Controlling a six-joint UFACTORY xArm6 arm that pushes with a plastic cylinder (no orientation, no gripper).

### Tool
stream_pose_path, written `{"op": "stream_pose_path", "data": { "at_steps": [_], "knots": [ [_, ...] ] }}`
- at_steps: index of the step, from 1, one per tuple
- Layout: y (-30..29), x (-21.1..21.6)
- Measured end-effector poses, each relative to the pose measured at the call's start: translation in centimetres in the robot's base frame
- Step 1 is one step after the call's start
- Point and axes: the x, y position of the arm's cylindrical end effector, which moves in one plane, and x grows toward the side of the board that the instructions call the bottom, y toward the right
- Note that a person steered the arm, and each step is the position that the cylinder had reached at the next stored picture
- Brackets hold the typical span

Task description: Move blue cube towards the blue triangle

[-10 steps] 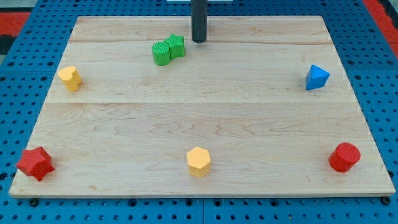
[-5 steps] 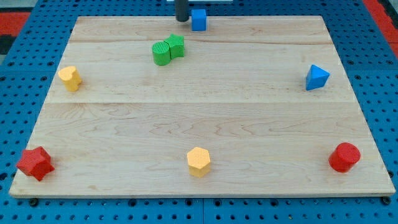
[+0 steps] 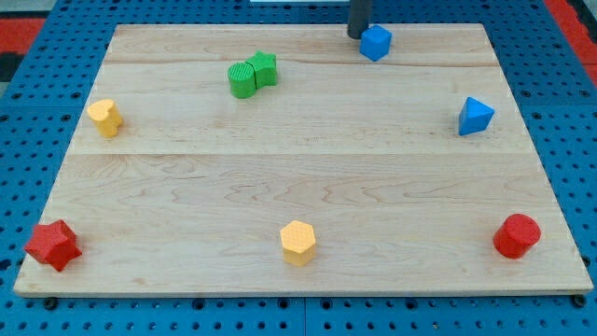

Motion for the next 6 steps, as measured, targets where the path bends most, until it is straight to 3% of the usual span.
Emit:
{"op": "stream_pose_path", "data": {
  "at_steps": [2, 4, 6],
  "knots": [
    [2.6, -1.3],
    [2.5, 1.8],
    [4.2, 2.2]
  ]
}}
